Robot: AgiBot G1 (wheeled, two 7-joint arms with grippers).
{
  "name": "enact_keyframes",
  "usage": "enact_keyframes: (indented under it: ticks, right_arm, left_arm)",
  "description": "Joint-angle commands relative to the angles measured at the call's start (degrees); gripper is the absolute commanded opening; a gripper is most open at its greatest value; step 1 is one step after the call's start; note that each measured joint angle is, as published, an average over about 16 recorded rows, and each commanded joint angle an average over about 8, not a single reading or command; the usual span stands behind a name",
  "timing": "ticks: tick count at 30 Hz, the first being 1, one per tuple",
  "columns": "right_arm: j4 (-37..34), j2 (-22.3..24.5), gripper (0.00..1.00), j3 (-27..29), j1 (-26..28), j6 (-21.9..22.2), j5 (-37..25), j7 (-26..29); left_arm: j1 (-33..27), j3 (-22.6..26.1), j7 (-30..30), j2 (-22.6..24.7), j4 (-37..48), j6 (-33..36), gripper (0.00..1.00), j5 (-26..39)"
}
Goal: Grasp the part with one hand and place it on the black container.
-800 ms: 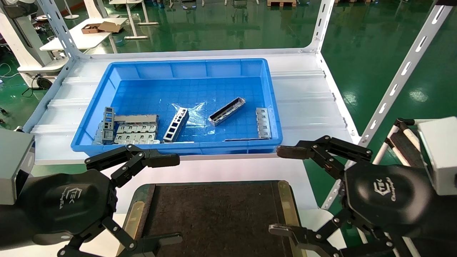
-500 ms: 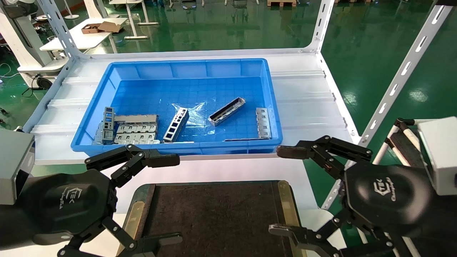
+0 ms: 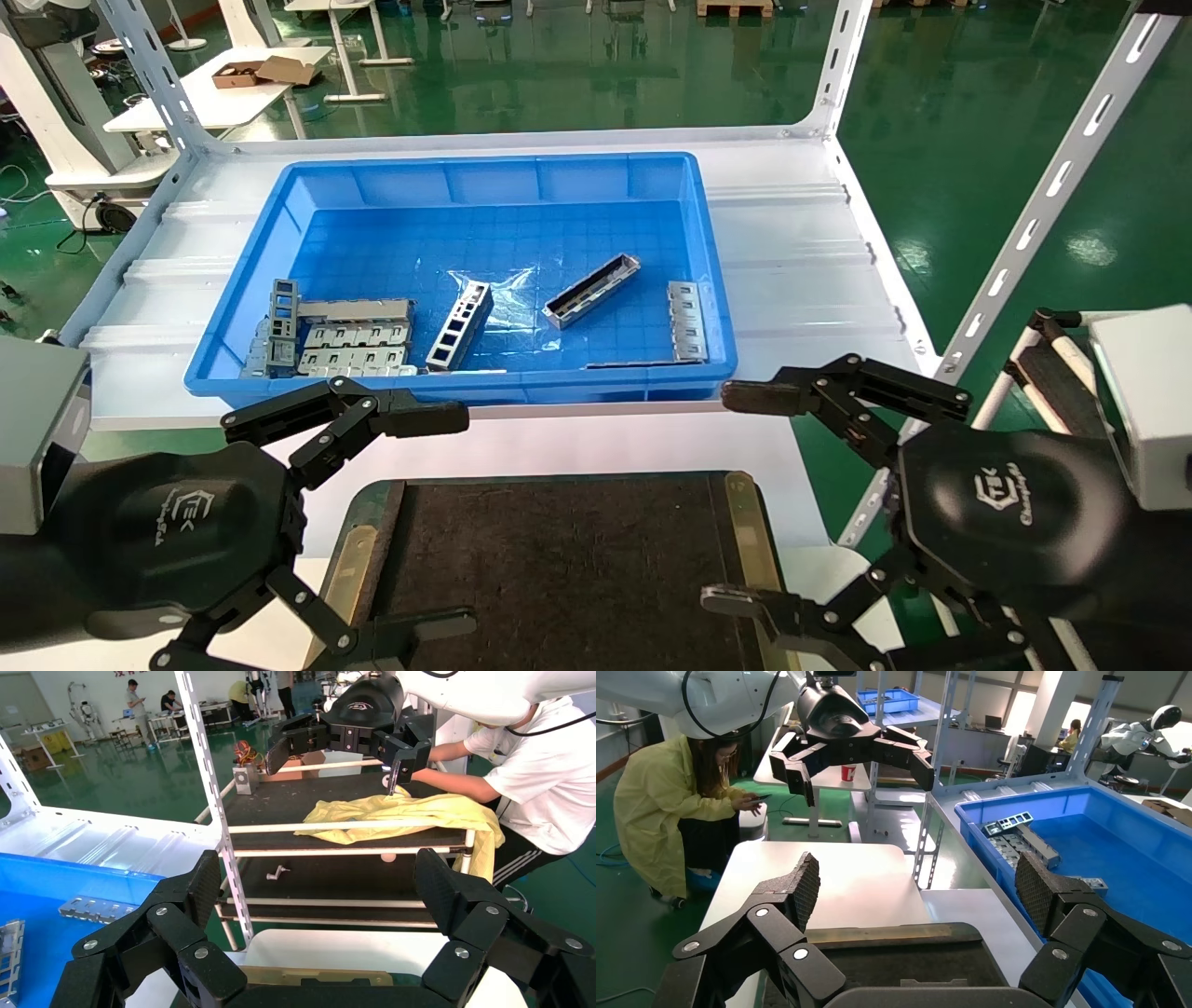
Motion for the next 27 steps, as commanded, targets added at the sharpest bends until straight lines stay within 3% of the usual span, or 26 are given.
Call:
enact_keyframes:
  ticks: [1,7,14,27]
  right_arm:
    - [0.00,0.00,1.00,0.00,0.00,0.00,0.00,0.00]
    - [0.00,0.00,1.00,0.00,0.00,0.00,0.00,0.00]
    - [-0.01,0.00,1.00,-0.01,0.00,-0.01,0.00,0.00]
    - [-0.01,0.00,1.00,-0.01,0.01,-0.01,0.00,0.00]
  left_arm:
    - [0.06,-0.03,-0.04,-0.04,-0.02,0.05,1.00,-0.08]
    - [-0.92,0.42,0.19,0.73,0.21,-1.20,1.00,1.47]
    - [-3.80,2.60,0.99,3.90,1.09,-6.58,1.00,8.61]
    - [-14.56,10.02,0.39,19.07,13.67,-21.45,1.00,25.41]
